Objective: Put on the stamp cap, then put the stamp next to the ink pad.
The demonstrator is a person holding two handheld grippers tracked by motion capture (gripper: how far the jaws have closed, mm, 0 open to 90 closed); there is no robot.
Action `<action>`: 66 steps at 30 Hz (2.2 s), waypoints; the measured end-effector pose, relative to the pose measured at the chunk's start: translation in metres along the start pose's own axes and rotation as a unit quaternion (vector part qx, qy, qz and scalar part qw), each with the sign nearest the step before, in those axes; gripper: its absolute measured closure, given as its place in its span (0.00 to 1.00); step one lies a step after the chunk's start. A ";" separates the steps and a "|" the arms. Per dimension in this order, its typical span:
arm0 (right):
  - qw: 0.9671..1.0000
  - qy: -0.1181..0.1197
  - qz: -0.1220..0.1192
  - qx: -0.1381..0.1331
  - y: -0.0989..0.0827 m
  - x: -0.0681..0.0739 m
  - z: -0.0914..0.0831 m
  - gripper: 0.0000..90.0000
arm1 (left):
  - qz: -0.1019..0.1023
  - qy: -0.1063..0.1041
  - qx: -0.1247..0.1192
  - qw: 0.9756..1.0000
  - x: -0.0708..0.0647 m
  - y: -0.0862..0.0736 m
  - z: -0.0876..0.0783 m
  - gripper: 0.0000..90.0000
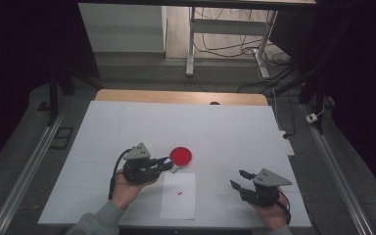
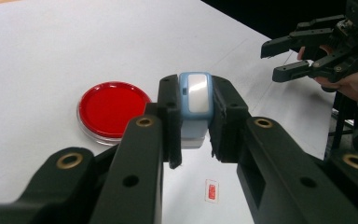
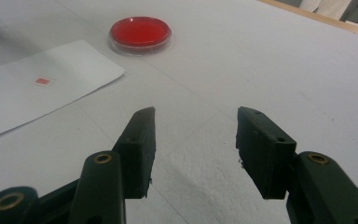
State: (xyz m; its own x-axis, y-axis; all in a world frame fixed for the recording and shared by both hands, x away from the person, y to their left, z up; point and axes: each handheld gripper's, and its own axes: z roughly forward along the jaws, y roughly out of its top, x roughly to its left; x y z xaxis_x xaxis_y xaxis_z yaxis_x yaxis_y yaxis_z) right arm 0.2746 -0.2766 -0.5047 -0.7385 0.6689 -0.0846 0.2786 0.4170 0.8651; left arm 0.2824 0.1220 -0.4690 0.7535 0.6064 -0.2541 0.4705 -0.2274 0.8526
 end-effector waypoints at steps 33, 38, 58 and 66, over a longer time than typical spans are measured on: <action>1.000 -0.007 0.001 0.004 0.001 -0.003 0.002 0.53 | 0.017 0.070 0.024 0.997 0.024 -0.003 -0.007 0.84; 1.000 -0.008 0.001 0.007 0.000 -0.003 0.003 0.52 | 0.013 0.078 0.032 0.996 0.030 -0.004 -0.004 0.84; 1.000 -0.010 0.007 0.013 -0.003 -0.004 0.001 0.52 | 0.012 0.106 0.071 0.992 0.048 -0.009 0.012 0.84; 1.000 -0.011 0.006 0.013 -0.003 -0.004 0.002 0.52 | 0.023 0.115 0.099 0.988 0.050 -0.014 0.023 0.84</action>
State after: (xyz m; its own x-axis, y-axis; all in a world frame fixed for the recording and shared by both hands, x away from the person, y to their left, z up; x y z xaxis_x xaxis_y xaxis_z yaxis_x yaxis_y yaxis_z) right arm 0.2780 -0.2795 -0.5084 -0.7213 0.6874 -0.0850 0.3032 0.4237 0.8536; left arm 0.3240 0.1378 -0.5036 0.6632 0.7434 -0.0872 0.5354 -0.3898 0.7493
